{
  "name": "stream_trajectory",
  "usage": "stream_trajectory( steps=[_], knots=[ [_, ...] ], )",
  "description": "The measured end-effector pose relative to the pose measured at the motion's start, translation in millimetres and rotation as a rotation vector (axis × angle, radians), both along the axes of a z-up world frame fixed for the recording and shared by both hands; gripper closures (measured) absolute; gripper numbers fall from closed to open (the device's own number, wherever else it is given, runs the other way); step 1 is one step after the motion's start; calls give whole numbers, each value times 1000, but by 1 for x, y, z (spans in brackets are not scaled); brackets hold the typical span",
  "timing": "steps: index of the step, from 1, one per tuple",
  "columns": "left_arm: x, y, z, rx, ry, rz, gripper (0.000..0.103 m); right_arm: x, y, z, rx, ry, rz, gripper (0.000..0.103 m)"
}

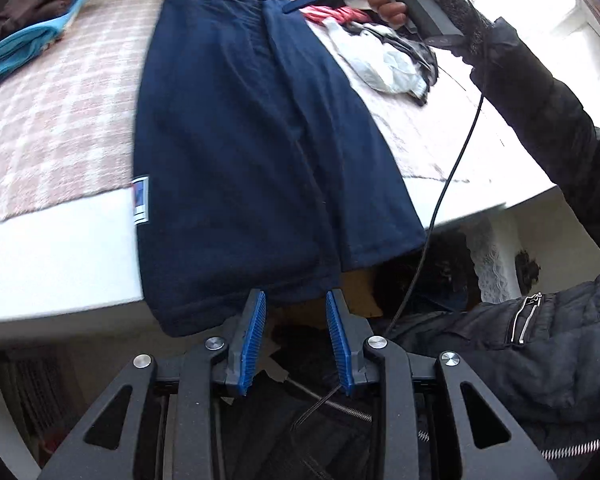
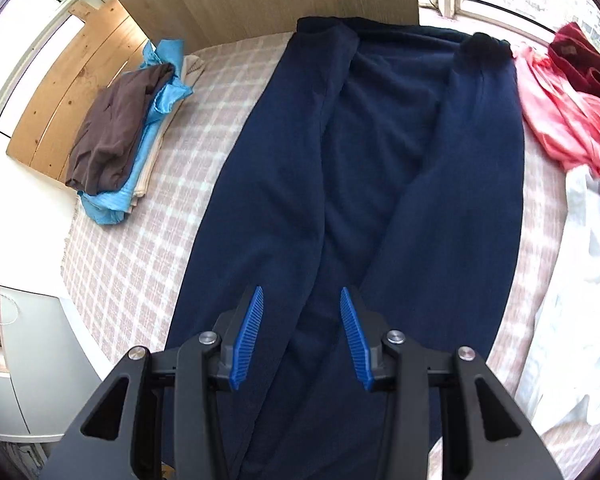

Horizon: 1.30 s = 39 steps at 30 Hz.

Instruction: Fold clothes

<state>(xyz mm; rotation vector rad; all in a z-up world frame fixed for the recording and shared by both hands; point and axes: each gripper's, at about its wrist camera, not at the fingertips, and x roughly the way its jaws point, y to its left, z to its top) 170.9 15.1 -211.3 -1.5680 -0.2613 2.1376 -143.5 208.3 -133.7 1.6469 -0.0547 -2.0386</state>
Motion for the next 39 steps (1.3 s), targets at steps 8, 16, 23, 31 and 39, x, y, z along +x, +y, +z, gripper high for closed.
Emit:
stream_trajectory(
  steps=[8, 16, 23, 31, 39],
  knots=[
    [62, -13, -1, -88, -58, 470, 73, -13, 1, -1, -74, -73, 179, 63],
    [40, -19, 10, -64, -28, 515, 73, 92, 43, -10, -130, -96, 283, 63],
    [-16, -17, 10, -217, -14, 323, 66, 216, 115, -33, -32, -36, 137, 63],
    [-47, -7, -8, -304, -1, 44, 66, 312, 127, -48, -6, 4, -126, 62],
    [-57, 9, -21, -306, 8, -77, 61, 330, 124, -60, 73, 4, -224, 62]
  ],
)
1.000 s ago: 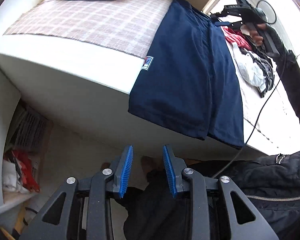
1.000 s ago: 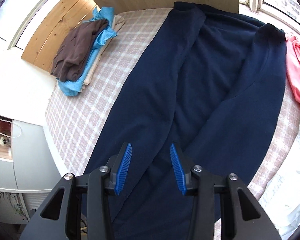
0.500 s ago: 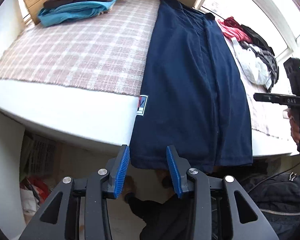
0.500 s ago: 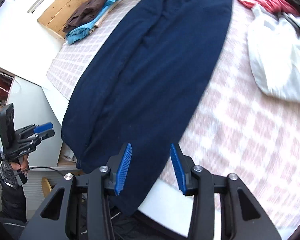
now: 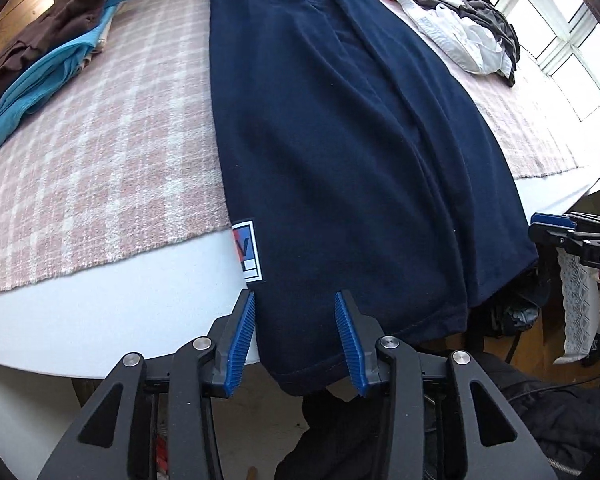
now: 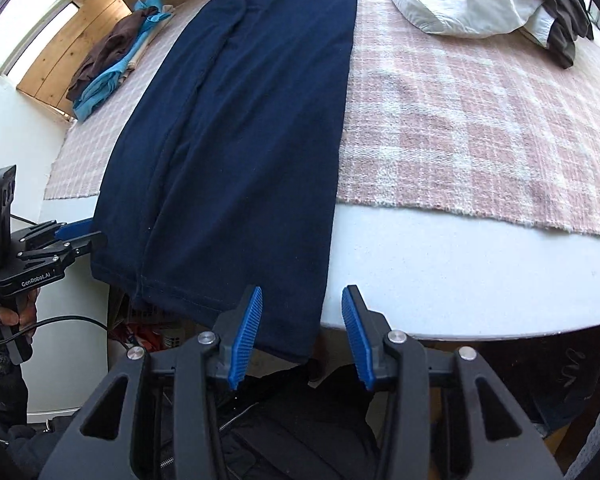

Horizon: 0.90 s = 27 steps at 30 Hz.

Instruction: Fold clothes

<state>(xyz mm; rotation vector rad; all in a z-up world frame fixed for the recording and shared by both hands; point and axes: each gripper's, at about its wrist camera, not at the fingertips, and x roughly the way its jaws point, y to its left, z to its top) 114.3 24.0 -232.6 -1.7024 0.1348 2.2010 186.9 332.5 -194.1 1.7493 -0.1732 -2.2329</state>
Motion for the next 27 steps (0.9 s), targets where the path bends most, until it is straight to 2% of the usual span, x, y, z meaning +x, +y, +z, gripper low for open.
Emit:
stream_trajectory(
  steps=[9, 14, 15, 16, 17, 18, 19, 24, 27],
  knots=[
    [8, 10, -2, -29, 14, -80, 60, -4, -13, -1, 57, 17, 27, 61],
    [14, 15, -3, -41, 11, -137, 67, 1, -27, -1, 86, 47, 89, 63],
    [15, 16, -3, -48, 17, -150, 68, 1, -29, -1, 101, 55, 94, 71],
    [16, 16, -3, -56, 23, -164, 74, 0, -30, -2, 111, 58, 94, 78],
    [16, 17, -3, -64, 26, -177, 79, -1, -29, -2, 117, 57, 90, 89],
    [16, 16, -3, -68, 26, -188, 90, -3, -27, -2, 109, 52, 81, 91],
    [16, 16, -3, -63, 22, -199, 97, -5, -25, -3, 102, 47, 72, 92],
    [14, 13, -3, -12, 12, -251, 99, -12, -17, -2, 39, 14, 46, 98],
    [10, 3, 2, 111, -19, -226, 100, -17, 4, 3, -108, -29, -22, 99]
  ],
)
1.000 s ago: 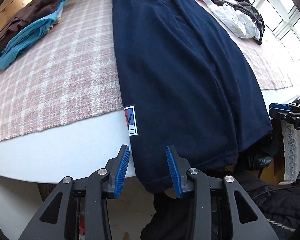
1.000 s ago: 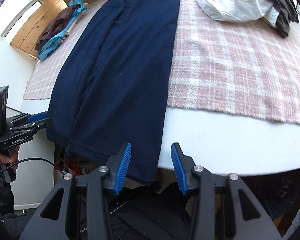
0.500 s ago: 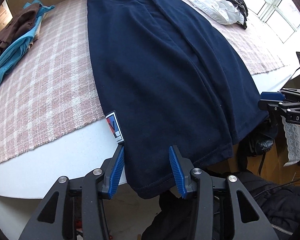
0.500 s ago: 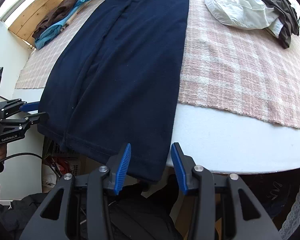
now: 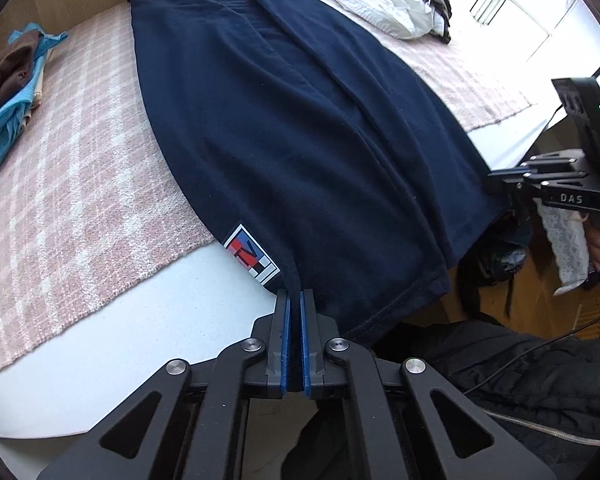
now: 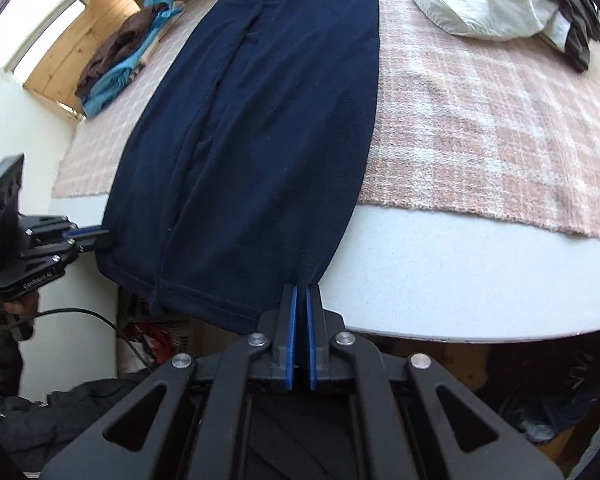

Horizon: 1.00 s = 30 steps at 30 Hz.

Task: Fold clothes
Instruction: 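Grasp the navy garment hem with both grippers and lift it toward the collar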

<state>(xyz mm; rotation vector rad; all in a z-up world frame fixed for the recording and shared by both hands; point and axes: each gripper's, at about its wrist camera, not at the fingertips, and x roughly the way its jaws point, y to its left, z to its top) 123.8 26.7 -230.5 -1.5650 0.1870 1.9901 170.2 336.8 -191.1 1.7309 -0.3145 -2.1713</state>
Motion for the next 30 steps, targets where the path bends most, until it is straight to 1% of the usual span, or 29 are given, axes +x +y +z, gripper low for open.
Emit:
stream_trajectory(
  steps=[2, 5, 6, 8, 10, 13, 17, 18, 19, 21, 22, 23, 24, 25, 26, 27, 28, 30],
  knots=[
    [-6, -11, 6, 93, -38, 38, 100, -5, 16, 5, -115, -22, -63, 99],
    [-13, -26, 19, 221, -81, 87, 100, -10, 28, 17, -275, -26, -144, 99],
    [-17, -30, 23, 260, -90, 102, 100, -16, 30, 23, -313, -23, -155, 99],
    [-30, -34, 35, 332, -100, 133, 100, -24, 29, 38, -371, -8, -180, 99],
    [-48, -36, 46, 396, -105, 162, 100, -50, 33, 47, -422, 3, -192, 99],
    [-87, -36, 58, 441, -82, 193, 100, -98, 39, 55, -472, 20, -205, 99],
    [-160, -37, 48, 442, -83, 268, 99, -172, 45, 53, -443, 15, -212, 99],
    [-177, -39, 38, 422, -106, 295, 98, -196, 37, 46, -405, 11, -210, 96],
    [-193, -43, 22, 388, -147, 330, 97, -216, 33, 36, -359, -6, -198, 95],
    [-225, -52, -10, 319, -228, 399, 90, -253, 30, 20, -260, -42, -183, 84],
    [-232, -58, -21, 297, -249, 425, 90, -264, 33, 15, -241, -55, -193, 83],
    [-232, -65, -24, 287, -245, 443, 90, -266, 42, 13, -251, -56, -199, 81],
    [-233, -67, -21, 293, -232, 454, 90, -267, 45, 16, -253, -40, -197, 77],
    [-232, -64, -15, 311, -218, 459, 88, -268, 47, 20, -250, -22, -190, 75],
    [-231, -63, -6, 325, -200, 454, 84, -266, 43, 23, -219, 1, -149, 71],
    [-228, -63, 5, 327, -170, 428, 77, -264, 39, 26, -187, 24, -108, 67],
    [-224, -59, 15, 311, -126, 385, 71, -262, 34, 29, -155, 47, -66, 66],
    [-211, -47, 28, 233, -33, 254, 66, -258, 23, 30, -78, 75, 6, 63]
  ],
)
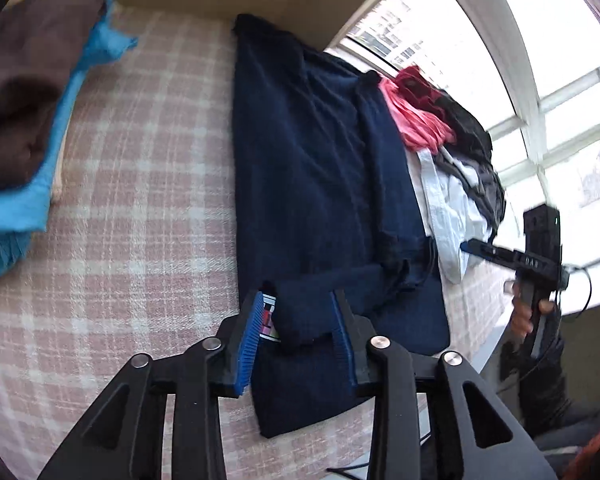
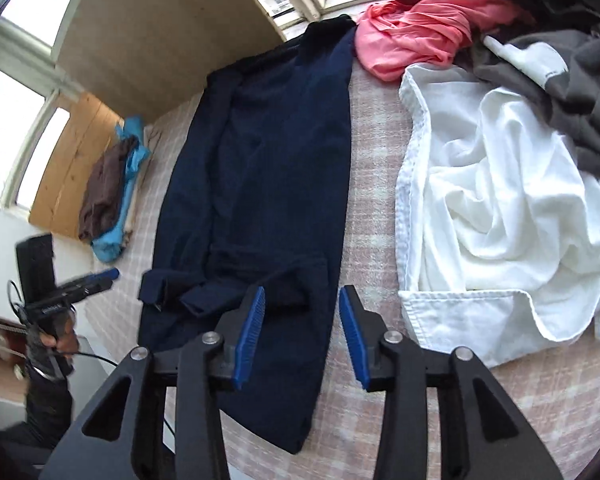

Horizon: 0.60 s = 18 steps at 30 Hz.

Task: Fold clothes
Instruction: 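Grasp the navy garment hem with both grippers and lift it toward the collar, then lay the lifted hem onto the garment body and open both grippers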

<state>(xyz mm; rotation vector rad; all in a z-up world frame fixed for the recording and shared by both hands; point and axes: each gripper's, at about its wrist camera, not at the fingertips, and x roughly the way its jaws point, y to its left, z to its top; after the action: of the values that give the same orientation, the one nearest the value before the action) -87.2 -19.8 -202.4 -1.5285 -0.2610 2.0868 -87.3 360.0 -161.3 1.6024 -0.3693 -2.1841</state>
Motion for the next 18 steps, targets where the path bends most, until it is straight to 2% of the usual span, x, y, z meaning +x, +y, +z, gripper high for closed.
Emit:
stream_trajectory(
  steps=[2, 4, 8, 10, 13, 15, 16, 18],
  knots=[
    [8, 21, 0, -104, 60, -133, 64, 5, -8, -7, 74, 12, 53, 63],
    [13, 31, -8, -163, 57, -243, 64, 15, -7, -18, 89, -1, 97, 63],
    [16, 46, -28, -206, -22, -397, 65, 25, -15, -25, 78, -17, 101, 63],
    [11, 52, -34, -184, -51, -433, 65, 29, -25, -24, 49, -27, 150, 65],
    [-2, 56, -41, -151, -71, -441, 65, 23, -48, -35, 36, -85, 229, 69],
    [-19, 52, -43, -122, -73, -401, 65, 11, -59, -43, 54, -91, 241, 69],
    [-29, 47, -43, -119, -63, -359, 65, 3, -60, -44, 63, -81, 222, 69],
    [-48, 28, -33, -105, -19, -232, 66, -20, -37, -36, 37, -33, 49, 68]
  ],
)
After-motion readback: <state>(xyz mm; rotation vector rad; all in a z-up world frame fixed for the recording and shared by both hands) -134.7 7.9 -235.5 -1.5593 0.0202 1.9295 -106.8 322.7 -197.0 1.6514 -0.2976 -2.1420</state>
